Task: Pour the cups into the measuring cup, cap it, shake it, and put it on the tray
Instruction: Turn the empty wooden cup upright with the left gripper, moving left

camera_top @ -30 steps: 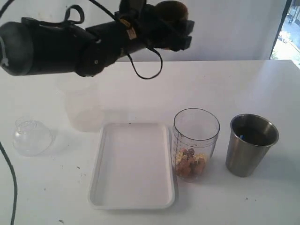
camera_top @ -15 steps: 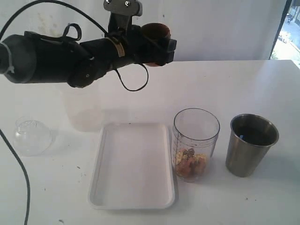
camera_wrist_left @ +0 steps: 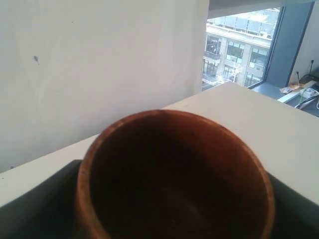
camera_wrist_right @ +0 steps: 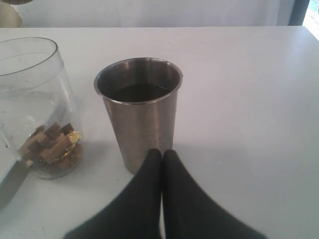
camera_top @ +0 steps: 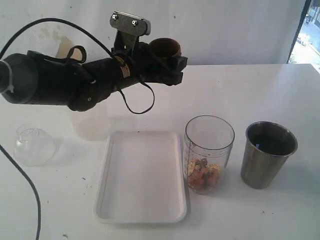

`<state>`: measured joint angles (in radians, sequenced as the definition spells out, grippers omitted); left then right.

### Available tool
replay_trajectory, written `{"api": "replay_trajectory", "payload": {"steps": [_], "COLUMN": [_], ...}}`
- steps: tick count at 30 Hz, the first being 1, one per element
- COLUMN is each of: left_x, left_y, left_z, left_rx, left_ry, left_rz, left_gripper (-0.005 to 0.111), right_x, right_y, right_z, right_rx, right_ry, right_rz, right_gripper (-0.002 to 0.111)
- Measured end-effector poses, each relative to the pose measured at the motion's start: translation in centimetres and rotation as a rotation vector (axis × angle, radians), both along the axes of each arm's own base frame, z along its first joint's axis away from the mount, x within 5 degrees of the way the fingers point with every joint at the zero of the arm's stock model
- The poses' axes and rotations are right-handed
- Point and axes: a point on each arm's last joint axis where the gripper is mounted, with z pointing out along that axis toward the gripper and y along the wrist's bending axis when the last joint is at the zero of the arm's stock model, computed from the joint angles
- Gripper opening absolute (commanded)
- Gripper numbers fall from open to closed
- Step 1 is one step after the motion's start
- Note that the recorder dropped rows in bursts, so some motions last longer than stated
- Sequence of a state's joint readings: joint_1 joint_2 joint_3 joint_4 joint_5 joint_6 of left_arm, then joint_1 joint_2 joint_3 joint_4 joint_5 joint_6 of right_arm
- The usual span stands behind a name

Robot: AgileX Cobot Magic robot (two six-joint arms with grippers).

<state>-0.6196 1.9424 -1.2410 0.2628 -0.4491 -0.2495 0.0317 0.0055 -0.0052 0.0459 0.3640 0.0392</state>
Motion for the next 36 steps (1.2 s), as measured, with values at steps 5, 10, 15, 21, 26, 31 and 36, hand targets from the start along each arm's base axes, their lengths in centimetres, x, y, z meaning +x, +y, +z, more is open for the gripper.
{"api": "replay_trajectory", "payload": {"steps": [5,10,15,21,26,31,36], "left_x": [-0.3,-0.3,-0.2,0.3,-0.4,-0.8,-0.6], "left_y": [0.3,0.4,0.5,1.4,2.1,2.3,2.1], "left_z": [-0.7,-1.5,-2.7,-3.2,-4.8,-5.7,-6.5], "left_rx": [-0.004,0.007,0.033,0.049,0.053,0.057,0.044], "left_ry": [0.013,0.036,0.066,0.086,0.107,0.119,0.112], "left_rz": [0.010,0.017,0.023,0.048,0.047,0.043,0.036], "left_gripper": [0.000,0.000,0.000,0.000,0.000,0.000,0.000], "right_x": [0.0,0.0,0.0,0.0,0.0,0.0,0.0], "right_y": [0.0,0.0,0.0,0.0,0.0,0.0,0.0], "right_z": [0.0,0.0,0.0,0.0,0.0,0.0,0.0], "right_rx": [0.000,0.000,0.000,0.000,0.000,0.000,0.000], "right_ry": [0.000,0.000,0.000,0.000,0.000,0.000,0.000], "right_rz": [0.000,0.000,0.000,0.000,0.000,0.000,0.000], "right_gripper": [0.000,0.000,0.000,0.000,0.000,0.000,0.000]}}
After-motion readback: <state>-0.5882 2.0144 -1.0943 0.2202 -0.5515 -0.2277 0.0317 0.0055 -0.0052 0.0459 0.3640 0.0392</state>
